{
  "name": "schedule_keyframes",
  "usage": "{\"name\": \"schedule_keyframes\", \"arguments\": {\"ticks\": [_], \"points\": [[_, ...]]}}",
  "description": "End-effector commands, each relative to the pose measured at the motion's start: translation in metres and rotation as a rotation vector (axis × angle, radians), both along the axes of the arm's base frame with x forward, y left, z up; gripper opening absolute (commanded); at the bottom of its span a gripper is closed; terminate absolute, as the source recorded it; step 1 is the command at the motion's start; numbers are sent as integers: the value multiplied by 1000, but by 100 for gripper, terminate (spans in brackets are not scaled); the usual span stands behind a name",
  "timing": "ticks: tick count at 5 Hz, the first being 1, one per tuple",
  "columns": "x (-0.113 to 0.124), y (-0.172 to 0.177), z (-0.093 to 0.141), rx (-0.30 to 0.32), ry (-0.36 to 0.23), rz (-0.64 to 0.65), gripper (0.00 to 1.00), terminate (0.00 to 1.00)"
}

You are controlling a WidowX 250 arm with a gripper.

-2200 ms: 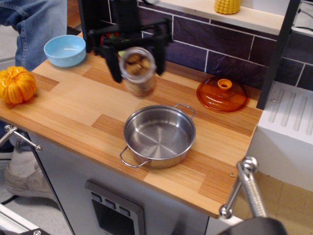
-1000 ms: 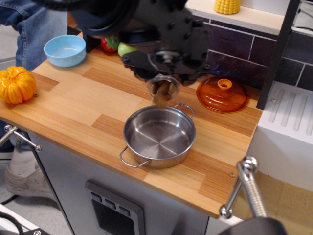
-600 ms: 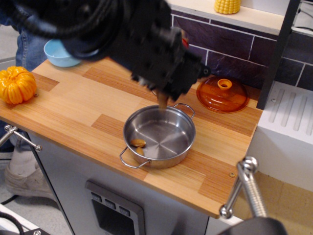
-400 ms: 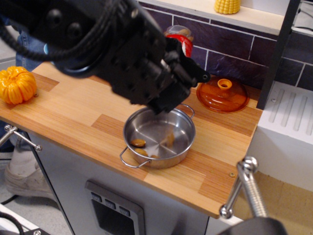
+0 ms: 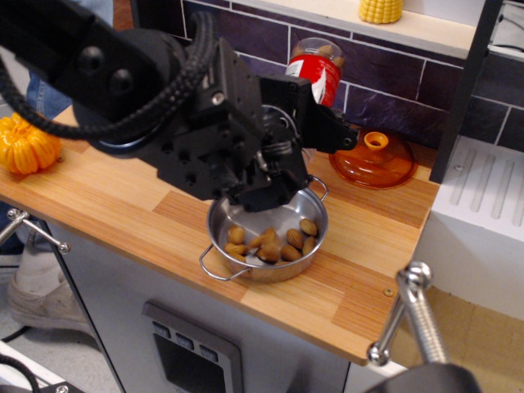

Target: Pour almonds in pot

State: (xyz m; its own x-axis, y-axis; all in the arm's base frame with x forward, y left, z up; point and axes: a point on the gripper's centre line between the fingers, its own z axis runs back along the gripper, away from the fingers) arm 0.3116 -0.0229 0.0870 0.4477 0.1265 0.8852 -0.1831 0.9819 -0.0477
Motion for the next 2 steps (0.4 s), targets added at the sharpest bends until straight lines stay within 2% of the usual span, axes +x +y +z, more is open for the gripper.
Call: {"name": "schedule_keyframes", "arguments": {"ticks": [1,2], "points": [[18,9,6,4,-70,-2,0,0],[13,9,7,0,-110,-34,0,100]]}}
